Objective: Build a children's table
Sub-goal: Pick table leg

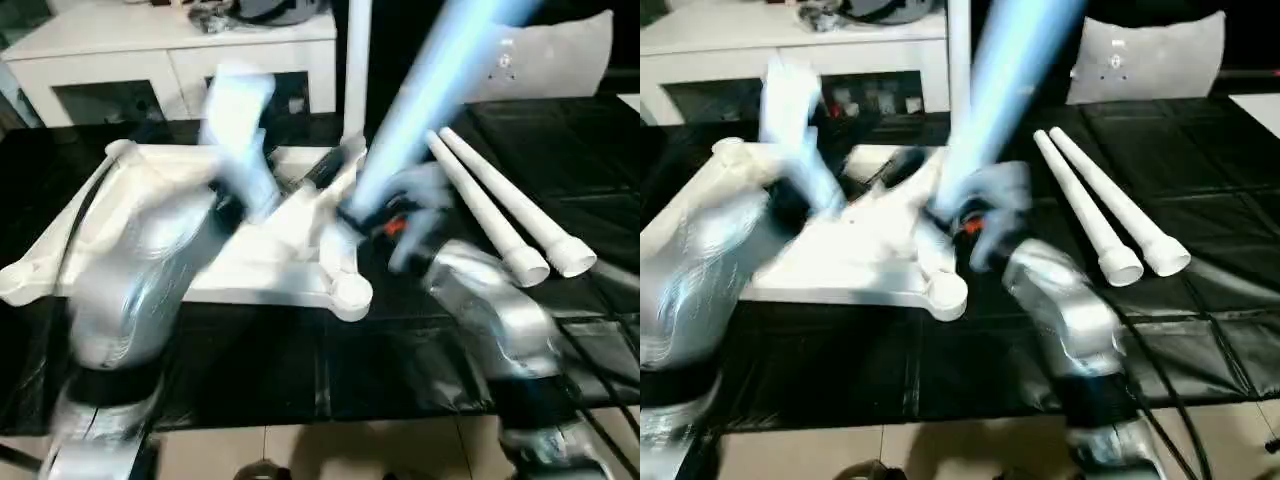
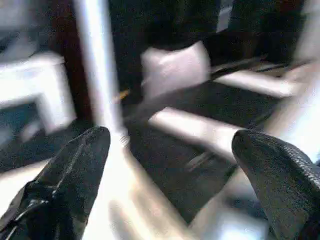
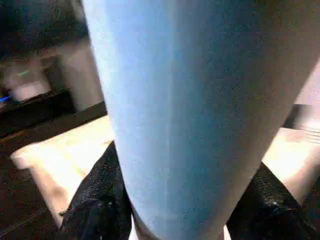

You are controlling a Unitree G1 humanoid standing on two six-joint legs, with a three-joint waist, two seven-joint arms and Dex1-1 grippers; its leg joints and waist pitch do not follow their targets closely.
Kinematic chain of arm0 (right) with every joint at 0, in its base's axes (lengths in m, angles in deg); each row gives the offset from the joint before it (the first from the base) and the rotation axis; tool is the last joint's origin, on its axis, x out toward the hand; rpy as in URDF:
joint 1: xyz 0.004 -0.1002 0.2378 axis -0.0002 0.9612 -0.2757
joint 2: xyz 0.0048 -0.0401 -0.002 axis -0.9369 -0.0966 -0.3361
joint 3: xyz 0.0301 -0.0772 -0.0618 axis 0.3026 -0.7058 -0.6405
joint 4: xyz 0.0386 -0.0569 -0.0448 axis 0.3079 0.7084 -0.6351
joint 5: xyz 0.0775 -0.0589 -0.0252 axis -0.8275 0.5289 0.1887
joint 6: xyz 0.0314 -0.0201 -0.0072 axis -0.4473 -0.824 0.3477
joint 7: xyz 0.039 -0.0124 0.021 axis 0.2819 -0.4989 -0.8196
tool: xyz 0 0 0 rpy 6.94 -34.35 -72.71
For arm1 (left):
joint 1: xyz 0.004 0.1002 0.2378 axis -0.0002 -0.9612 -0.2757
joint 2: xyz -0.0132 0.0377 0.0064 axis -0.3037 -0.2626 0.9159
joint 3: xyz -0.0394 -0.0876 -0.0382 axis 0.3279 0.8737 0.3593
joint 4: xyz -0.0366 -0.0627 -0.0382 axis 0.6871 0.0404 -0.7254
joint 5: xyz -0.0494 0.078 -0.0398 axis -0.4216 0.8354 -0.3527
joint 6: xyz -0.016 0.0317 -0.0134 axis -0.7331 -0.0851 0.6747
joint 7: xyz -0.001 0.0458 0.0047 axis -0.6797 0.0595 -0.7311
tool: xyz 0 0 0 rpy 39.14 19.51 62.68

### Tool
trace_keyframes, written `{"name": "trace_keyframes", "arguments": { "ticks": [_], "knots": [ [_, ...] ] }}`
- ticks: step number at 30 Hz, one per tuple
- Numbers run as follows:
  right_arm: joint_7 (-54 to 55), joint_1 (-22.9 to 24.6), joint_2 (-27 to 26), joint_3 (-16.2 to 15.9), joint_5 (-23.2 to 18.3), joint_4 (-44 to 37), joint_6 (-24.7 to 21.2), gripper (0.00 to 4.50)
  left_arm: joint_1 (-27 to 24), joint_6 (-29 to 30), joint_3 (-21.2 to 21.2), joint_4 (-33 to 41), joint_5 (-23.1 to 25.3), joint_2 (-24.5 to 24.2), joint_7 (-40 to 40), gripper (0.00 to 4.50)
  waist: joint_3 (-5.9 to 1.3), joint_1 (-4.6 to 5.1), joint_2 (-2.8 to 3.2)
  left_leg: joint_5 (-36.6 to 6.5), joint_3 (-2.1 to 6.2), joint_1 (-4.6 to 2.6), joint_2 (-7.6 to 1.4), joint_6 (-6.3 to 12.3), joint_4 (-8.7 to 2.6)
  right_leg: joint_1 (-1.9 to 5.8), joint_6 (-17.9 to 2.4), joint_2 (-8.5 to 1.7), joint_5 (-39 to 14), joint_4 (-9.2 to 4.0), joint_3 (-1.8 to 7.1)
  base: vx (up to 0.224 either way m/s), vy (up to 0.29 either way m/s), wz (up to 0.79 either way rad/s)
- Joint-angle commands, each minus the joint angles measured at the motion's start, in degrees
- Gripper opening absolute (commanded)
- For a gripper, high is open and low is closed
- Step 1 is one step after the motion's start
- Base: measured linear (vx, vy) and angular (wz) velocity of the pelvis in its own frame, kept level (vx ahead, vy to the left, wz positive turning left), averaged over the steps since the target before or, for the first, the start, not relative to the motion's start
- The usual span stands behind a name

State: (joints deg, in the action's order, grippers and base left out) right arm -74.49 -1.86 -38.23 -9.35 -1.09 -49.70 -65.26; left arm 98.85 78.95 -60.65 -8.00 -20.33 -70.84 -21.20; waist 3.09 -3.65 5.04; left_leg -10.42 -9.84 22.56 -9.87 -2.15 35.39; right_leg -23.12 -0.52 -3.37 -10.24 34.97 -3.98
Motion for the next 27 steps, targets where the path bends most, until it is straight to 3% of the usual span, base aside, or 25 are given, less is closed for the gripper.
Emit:
{"name": "trace_keyframes", "arguments": {
  "ticks": [1,2,3,4,6,9,10,12,13,14,15,17,18,21,22,27],
  "knots": [
    [2.68,1.72,-0.09,0.73,0.45,-3.73,-1.73,1.91,-1.59,-0.71,2.88,1.16,1.23,0.1,-2.53,4.5,-4.14,0.41,0.09,-11.81,1.47,-1.06,-2.54,-0.69,-4.29,2.61,-7.49,-3.84,-14.78,-4.44,2.53,0.0,0.0,0.0],
    [4.42,2.94,-0.19,1.1,1.17,-5.37,-2.78,1.91,-3.41,-0.26,3.86,1.41,1.54,0.66,-3.89,4.5,-3.94,0.57,-0.46,-12.75,1.35,-0.96,-2.44,-0.55,-4.41,2.62,-7.4,-3.85,-16.18,-4.74,2.53,0.0,0.0,0.0],
    [7.13,4.25,-0.8,1.9,2.07,-6.98,-4.09,1.91,-5.38,-0.06,4.49,1.57,2.37,1.06,-5.39,4.5,-3.94,0.51,-0.31,-12.97,1.45,-1.01,-2.48,-0.64,-4.46,2.72,-7.3,-4.03,-16.94,-4.66,2.56,0.0,0.0,0.0],
    [9.97,6.58,-2.0,2.92,2.36,-9.49,-5.14,1.91,-8.72,0.5,4.44,2.06,4.0,1.43,-7.6,4.5,-3.65,0.67,-0.83,-13.81,1.38,-0.97,-2.44,-0.56,-4.6,2.53,-6.59,-3.98,-19.68,-5.01,2.55,0.0,0.0,0.0],
    [10.96,7.91,-2.19,2.73,2.36,-11.07,-6.78,1.91,-10.41,1.19,4.67,2.31,4.39,2.06,-8.92,4.5,-3.54,0.94,-0.62,-14.8,1.37,-0.97,-2.33,-0.61,-4.69,2.29,-4.9,-4.09,-23.56,-5.36,2.6,0.0,0.0,0.0],
    [13.28,10.88,-2.07,1.21,3.51,-14.71,-10.31,1.91,-14.0,2.48,5.58,2.39,5.4,4.13,-12.55,4.5,-3.28,1.26,-0.97,-16.63,1.49,-1.23,-2.12,-1.07,-4.68,1.88,-2.33,-3.95,-29.48,-6.11,2.49,0.0,0.0,0.0],
    [14.67,12.59,-1.16,-0.38,7.47,-16.42,-8.04,1.91,-16.91,-1.55,4.41,1.96,5.6,4.55,-11.04,4.5,-3.23,1.38,-1.27,-17.6,1.52,-1.37,-2.06,-1.14,-4.62,1.54,-1.21,-3.93,-31.4,-6.48,2.43,0.0,0.0,0.0],
    [15.21,13.26,-0.99,-0.82,8.25,-17.13,-7.73,1.91,-18.16,-4.18,4.13,1.82,6.7,4.96,-11.31,4.5,-3.02,1.45,-1.15,-17.92,1.63,-1.07,-2.01,-1.42,-4.77,1.53,0.03,-4.01,-33.04,-6.86,2.37,0.0,0.0,0.0],
    [15.39,14.01,-0.89,-1.03,8.47,-17.85,-7.48,1.91,-19.33,-6.4,4.06,1.76,7.99,5.52,-12.15,4.5,-3.03,1.59,-1.37,-18.95,1.73,-1.28,-2.04,-1.47,-4.77,1.26,1.0,-4.06,-34.4,-7.03,2.37,0.0,0.0,0.0],
    [12.65,15.52,-1.08,-0.67,4.83,-19.01,-6.57,1.91,-20.91,-7.27,4.61,1.99,8.51,6.62,-13.27,4.5,-2.95,1.78,-1.53,-19.65,1.67,-1.26,-2.01,-1.39,-4.76,1.15,1.3,-3.99,-34.92,-7.15,2.32,0.0,0.0,0.0],
    [12.98,16.42,-1.61,-0.18,4.44,-19.56,-5.99,1.91,-21.78,-8.13,4.51,2.37,8.65,6.98,-13.23,4.5,-2.89,1.76,-1.41,-20.76,1.76,-1.52,-2.03,-1.16,-4.71,0.96,1.85,-4.18,-35.96,-7.44,2.28,0.0,0.0,0.0],
    [13.78,16.97,-2.07,0.15,4.59,-20.14,-6.07,1.91,-22.32,-8.67,4.33,2.75,8.79,7.17,-13.21,4.5,-2.82,1.97,-1.54,-21.97,1.95,-1.5,-2.05,-1.33,-4.88,0.86,2.09,-3.96,-35.91,-7.52,2.12,0.0,0.0,0.0],
    [17.0,17.25,-3.11,0.71,7.49,-19.95,-3.6,1.91,-22.78,-8.54,4.39,3.32,8.51,7.79,-13.54,4.5,-2.86,1.99,-1.66,-22.05,2.0,-1.49,-2.13,-1.39,-4.99,0.88,1.98,-3.93,-35.32,-7.48,2.15,0.0,0.0,0.0],
    [17.28,18.15,-4.89,3.53,2.81,-20.61,-9.01,1.91,-24.61,-8.52,0.99,4.65,10.89,6.77,-13.62,4.5,-3.06,1.89,-1.73,-21.22,2.2,-1.41,-2.57,-1.28,-5.66,1.36,0.26,-3.95,-28.85,-6.81,2.46,0.0,0.0,0.0],
    [16.51,18.49,-4.53,3.45,2.54,-20.45,-8.92,1.91,-24.92,-8.92,0.62,4.79,10.96,6.9,-13.42,4.5,-3.05,1.79,-1.81,-21.32,2.04,-1.59,-2.62,-1.34,-5.63,1.13,0.21,-3.84,-27.58,-6.84,2.64,0.0,0.0,0.0],
    [13.7,19.73,-2.97,1.75,1.44,-20.97,-8.85,1.91,-26.46,-8.87,0.26,6.14,11.61,7.43,-13.43,4.5,-3.24,1.46,-2.3,-18.65,1.75,-1.17,-2.54,-0.89,-5.46,1.73,-1.33,-4.2,-24.53,-6.47,2.96,0.0,0.0,0.0]
  ]
}}
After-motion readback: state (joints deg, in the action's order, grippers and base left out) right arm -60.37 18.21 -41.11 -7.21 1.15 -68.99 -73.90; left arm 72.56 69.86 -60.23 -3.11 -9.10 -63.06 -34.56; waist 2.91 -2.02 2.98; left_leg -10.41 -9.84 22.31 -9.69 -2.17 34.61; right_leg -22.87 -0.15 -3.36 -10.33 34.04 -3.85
